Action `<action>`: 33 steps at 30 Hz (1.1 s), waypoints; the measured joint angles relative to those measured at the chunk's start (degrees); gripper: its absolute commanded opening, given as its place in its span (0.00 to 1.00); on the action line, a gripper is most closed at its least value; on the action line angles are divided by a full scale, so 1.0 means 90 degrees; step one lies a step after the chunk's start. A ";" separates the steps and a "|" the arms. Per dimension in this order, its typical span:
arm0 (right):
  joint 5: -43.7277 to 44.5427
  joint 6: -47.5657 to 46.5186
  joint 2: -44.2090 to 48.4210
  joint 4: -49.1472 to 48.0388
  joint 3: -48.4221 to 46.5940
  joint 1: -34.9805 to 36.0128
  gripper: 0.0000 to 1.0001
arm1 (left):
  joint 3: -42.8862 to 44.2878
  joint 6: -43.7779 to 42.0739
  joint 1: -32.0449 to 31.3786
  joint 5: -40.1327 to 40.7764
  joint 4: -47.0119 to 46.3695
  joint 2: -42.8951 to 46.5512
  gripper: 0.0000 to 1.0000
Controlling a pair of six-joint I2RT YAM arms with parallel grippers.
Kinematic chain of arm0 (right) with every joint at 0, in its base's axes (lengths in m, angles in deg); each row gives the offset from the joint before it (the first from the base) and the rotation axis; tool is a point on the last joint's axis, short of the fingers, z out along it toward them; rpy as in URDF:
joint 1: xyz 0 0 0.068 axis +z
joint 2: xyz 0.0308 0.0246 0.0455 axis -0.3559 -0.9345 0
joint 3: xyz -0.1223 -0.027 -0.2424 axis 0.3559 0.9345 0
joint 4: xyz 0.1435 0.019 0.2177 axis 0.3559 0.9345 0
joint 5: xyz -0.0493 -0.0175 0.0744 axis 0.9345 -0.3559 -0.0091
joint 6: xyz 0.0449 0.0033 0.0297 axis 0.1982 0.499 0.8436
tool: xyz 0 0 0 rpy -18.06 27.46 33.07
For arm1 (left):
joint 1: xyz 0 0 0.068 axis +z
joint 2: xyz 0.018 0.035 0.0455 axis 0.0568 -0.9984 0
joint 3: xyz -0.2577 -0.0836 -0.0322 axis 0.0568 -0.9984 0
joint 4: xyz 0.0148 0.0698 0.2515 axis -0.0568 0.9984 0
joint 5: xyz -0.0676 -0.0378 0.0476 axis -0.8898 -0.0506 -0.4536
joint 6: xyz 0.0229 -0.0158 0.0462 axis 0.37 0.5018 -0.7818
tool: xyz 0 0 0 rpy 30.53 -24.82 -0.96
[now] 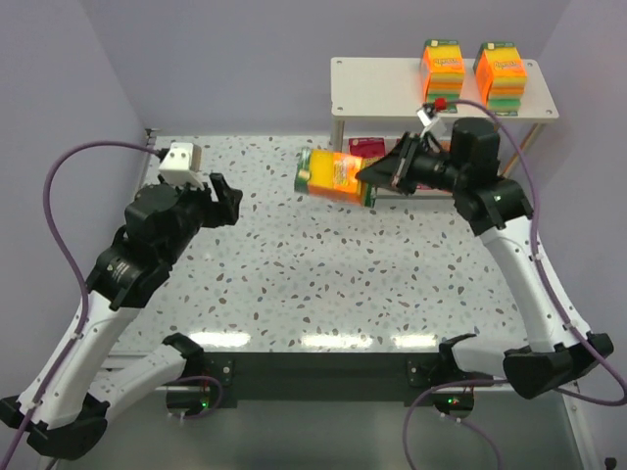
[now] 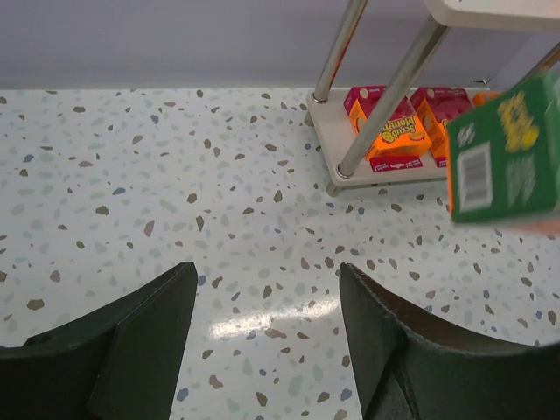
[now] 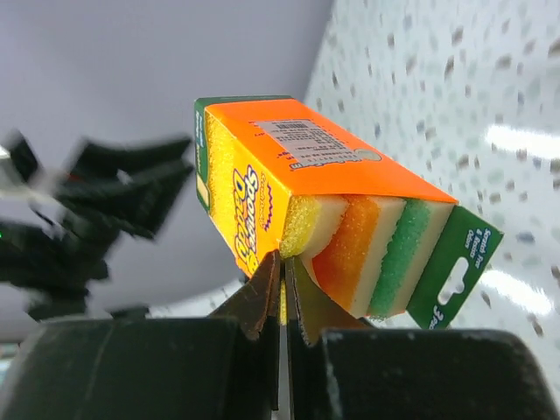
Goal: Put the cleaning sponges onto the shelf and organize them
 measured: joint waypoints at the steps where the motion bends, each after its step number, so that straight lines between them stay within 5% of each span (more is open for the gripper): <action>1: 0.0019 0.0294 -0.0058 -0.0180 -0.0313 -0.0238 0.00 | 0.0017 0.0007 0.0002 0.0017 0.0000 0.0019 0.71; 6: 0.0882 0.1552 -0.0680 -0.1056 -0.1751 -0.0510 0.00 | 0.0039 0.0131 0.0010 0.0032 0.0080 0.0015 0.71; 16: 0.4330 0.3772 -0.1506 -0.1528 -0.1877 -0.0457 0.00 | 0.0039 0.0325 0.0019 0.0010 0.0231 0.0160 0.70; 33: 0.7186 0.4437 -0.3589 -0.0148 -0.5008 0.0379 0.00 | 0.0039 0.0440 0.0019 -0.0194 0.0289 0.0138 0.70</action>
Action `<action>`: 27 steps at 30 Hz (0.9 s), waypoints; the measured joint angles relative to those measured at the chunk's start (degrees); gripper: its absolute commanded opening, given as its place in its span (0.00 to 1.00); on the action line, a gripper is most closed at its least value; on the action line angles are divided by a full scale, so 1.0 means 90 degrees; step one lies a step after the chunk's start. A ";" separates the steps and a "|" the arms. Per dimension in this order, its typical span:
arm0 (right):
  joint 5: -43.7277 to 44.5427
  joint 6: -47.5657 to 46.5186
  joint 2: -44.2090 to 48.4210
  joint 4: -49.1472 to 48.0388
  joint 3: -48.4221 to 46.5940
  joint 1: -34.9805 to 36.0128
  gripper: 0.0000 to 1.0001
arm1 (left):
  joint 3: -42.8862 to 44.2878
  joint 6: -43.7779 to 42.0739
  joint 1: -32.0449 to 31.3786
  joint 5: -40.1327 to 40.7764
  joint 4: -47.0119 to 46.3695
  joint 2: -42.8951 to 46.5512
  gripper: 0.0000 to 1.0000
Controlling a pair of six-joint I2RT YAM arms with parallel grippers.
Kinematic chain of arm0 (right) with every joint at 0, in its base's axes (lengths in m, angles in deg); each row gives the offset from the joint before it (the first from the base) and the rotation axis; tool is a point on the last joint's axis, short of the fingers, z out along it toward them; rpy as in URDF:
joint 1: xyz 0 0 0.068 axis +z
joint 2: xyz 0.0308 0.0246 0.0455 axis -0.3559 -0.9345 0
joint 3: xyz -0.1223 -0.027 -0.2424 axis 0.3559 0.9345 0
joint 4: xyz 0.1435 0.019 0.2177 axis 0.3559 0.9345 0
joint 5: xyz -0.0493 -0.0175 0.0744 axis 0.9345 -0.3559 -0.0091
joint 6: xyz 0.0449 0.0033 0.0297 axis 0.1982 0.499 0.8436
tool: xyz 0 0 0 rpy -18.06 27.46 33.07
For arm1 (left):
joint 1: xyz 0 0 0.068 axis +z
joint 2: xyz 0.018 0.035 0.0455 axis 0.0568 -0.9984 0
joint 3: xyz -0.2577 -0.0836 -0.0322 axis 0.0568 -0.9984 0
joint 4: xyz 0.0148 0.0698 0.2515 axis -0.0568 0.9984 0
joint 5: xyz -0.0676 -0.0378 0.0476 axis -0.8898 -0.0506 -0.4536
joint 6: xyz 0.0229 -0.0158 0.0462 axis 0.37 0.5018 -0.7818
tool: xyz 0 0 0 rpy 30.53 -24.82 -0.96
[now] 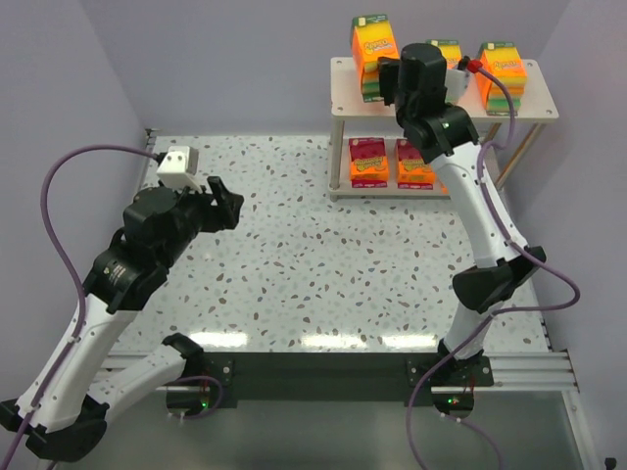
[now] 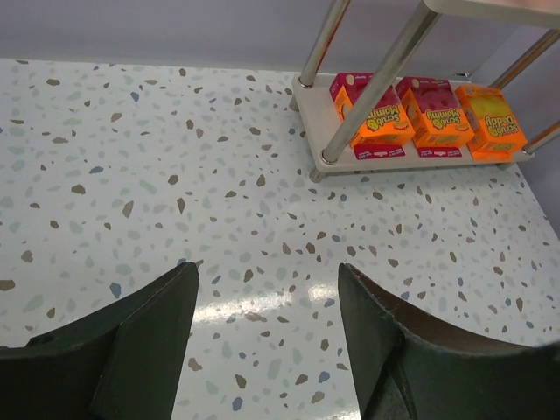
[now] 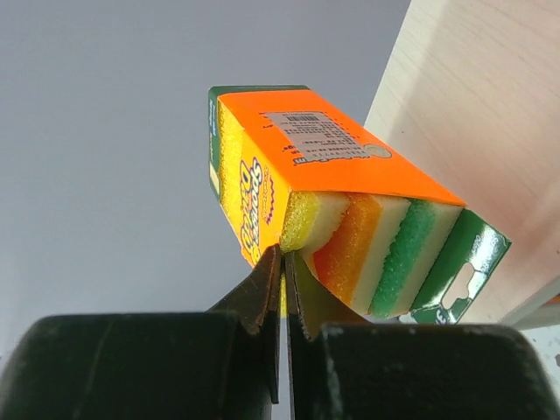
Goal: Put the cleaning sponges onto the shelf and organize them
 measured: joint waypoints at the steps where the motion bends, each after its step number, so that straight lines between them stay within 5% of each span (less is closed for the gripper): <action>1: 0.0143 0.0000 -0.0017 0.0063 -0.0010 0.0080 0.00 | 0.0000 0.0005 0.0000 -0.0005 0.0002 0.0007 0.70; 27: 0.1311 0.0027 -0.0393 0.0415 -0.0078 0.0311 0.00 | 0.0000 0.0044 0.0000 -0.0019 0.0238 0.0036 0.70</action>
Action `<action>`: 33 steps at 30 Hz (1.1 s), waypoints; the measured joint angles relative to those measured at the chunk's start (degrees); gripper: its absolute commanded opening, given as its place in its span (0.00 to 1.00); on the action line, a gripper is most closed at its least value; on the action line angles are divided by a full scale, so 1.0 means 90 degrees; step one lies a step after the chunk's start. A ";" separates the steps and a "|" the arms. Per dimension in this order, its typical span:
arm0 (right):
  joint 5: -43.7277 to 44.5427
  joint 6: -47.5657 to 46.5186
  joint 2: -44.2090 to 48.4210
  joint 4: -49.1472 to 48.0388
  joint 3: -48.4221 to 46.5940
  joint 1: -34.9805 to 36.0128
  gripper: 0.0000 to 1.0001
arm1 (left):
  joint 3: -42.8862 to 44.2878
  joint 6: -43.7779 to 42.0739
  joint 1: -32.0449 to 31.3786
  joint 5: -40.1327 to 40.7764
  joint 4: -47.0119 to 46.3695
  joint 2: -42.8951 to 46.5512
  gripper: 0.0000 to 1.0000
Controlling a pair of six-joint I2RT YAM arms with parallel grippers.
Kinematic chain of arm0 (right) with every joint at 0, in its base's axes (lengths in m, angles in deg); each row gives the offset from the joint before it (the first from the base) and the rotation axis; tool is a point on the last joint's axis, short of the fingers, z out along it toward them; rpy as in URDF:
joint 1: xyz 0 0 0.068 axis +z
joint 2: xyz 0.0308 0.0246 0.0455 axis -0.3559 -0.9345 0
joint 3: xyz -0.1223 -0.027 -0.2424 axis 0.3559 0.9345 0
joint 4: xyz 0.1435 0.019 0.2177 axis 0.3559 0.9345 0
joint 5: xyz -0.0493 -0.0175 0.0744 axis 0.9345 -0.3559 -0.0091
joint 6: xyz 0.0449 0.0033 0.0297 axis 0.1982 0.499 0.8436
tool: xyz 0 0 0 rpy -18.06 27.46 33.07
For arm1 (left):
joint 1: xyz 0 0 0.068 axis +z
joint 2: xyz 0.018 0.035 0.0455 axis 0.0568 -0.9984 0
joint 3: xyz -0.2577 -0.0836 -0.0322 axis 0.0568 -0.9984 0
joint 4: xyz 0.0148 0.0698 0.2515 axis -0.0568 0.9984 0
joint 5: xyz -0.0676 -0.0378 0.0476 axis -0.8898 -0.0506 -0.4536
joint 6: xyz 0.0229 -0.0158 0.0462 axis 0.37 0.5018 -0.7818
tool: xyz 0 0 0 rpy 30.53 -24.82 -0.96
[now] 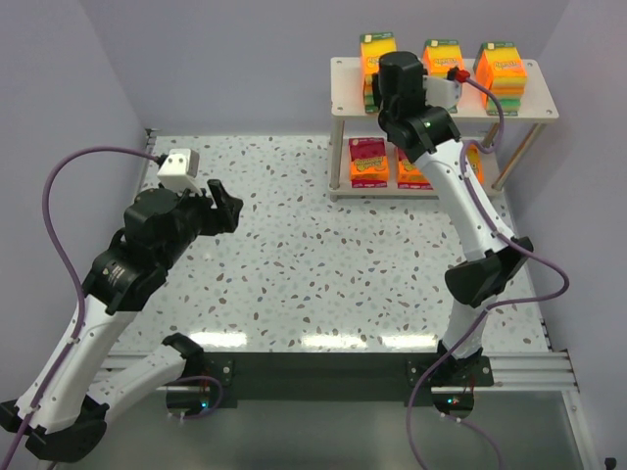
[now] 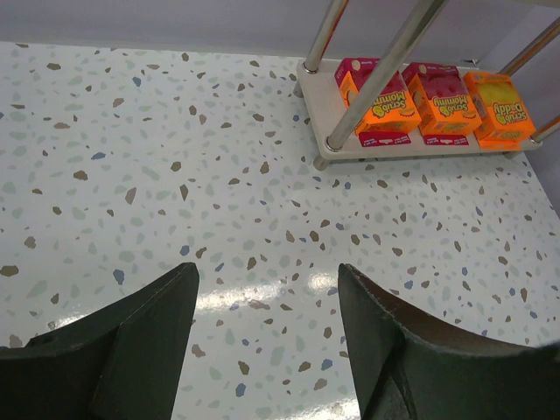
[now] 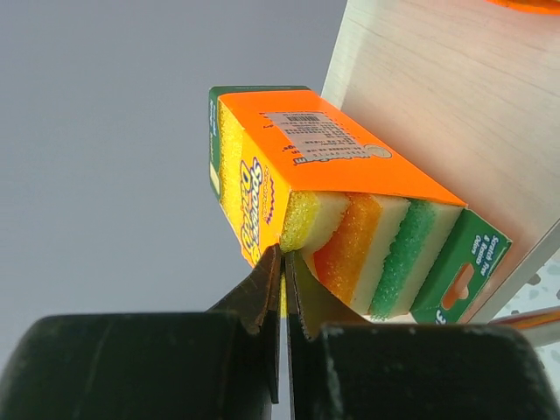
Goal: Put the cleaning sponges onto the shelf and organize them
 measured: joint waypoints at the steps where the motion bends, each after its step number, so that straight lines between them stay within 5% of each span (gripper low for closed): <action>1: 0.0000 0.0012 0.0000 -0.0005 0.0019 -0.0012 0.00 | 0.0000 0.0000 0.0000 0.0000 0.0002 0.0000 0.70; 5: -0.0002 0.0070 0.0000 -0.0053 0.0209 -0.0068 0.01 | 0.0000 0.0002 0.0000 0.0002 0.0012 0.0015 0.72; 7: -0.0002 0.0112 0.0000 -0.0170 0.0347 -0.0083 0.09 | 0.0000 0.0002 0.0000 0.0002 0.0015 0.0022 0.72; 10: -0.0027 0.0121 0.0015 -0.0372 0.0471 -0.0114 0.43 | 0.0000 0.0002 0.0000 0.0002 0.0017 0.0029 0.73; 19: -0.0316 -0.0746 0.0687 -0.1433 0.1183 -0.0148 0.98 | 0.0136 0.0015 0.0000 -0.0015 0.0027 0.0051 0.88; 23: -0.0595 -0.1263 0.1581 -0.1860 0.1892 -0.0151 0.98 | 0.0381 0.0032 0.0000 -0.0146 -0.0002 0.0041 1.00; 33: -0.2919 -0.3031 0.4821 -0.2040 0.4488 -0.0182 0.98 | 0.1069 0.0124 0.0000 -0.0680 -0.0032 -0.0347 1.00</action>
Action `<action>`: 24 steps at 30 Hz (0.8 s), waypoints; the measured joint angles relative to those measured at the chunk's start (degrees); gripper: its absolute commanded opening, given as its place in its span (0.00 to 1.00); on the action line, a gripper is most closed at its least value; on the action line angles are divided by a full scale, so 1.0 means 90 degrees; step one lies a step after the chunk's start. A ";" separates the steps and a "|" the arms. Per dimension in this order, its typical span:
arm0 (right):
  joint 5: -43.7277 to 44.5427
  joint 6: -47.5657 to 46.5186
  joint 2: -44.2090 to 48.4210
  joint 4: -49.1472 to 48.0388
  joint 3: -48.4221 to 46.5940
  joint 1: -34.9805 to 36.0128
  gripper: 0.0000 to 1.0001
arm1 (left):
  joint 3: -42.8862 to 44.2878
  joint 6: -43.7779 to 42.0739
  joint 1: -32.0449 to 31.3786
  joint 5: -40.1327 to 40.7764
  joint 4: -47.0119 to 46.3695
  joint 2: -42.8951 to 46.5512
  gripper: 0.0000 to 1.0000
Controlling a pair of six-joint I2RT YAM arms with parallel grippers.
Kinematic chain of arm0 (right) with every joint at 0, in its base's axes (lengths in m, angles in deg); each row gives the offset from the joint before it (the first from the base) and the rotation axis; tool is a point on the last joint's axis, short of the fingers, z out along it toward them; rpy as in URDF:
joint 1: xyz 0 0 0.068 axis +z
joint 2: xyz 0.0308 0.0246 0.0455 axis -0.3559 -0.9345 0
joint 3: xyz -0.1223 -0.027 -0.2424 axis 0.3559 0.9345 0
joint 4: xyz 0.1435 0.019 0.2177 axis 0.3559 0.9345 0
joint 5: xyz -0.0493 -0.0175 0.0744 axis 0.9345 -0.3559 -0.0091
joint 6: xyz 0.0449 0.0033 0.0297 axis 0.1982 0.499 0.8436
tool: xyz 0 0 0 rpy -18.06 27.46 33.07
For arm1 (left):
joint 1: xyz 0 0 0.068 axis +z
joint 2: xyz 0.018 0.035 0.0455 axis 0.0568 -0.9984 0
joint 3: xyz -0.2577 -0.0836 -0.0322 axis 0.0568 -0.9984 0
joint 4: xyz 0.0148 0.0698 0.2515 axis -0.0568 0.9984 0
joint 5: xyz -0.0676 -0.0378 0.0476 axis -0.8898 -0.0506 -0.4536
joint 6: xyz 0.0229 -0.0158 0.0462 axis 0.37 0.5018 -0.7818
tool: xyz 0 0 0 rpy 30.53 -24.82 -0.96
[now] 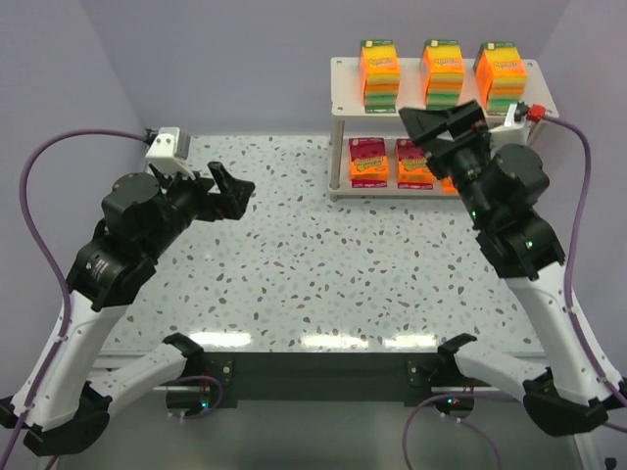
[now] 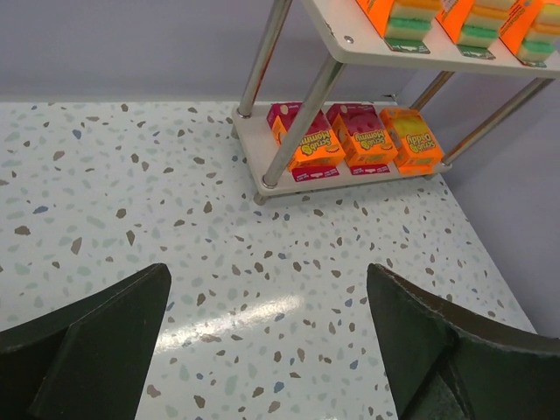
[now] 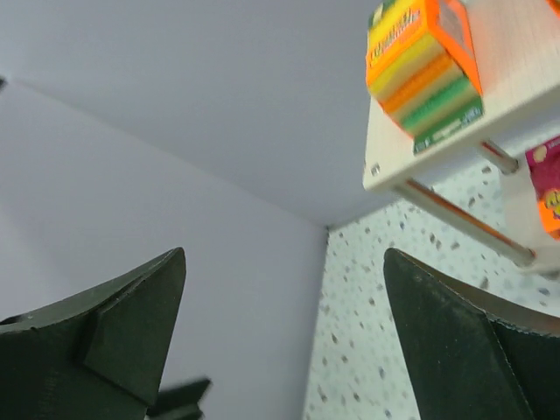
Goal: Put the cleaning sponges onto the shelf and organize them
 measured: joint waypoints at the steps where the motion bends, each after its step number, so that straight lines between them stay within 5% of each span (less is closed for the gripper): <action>1: -0.0250 -0.0199 0.0325 0.0092 0.0330 0.0000 0.98 | 0.0056 0.0005 0.0000 -0.0046 0.0010 -0.0073 1.00; 10: -0.1430 -0.1348 0.2458 0.1860 0.2834 0.0000 0.98 | 0.0228 0.0051 0.0000 -0.0250 0.0160 -0.0622 1.00; 24: -0.0661 -0.1464 0.5083 0.4000 0.4170 0.0000 0.98 | 0.0585 0.0211 0.0000 -0.0726 0.0340 -0.0811 1.00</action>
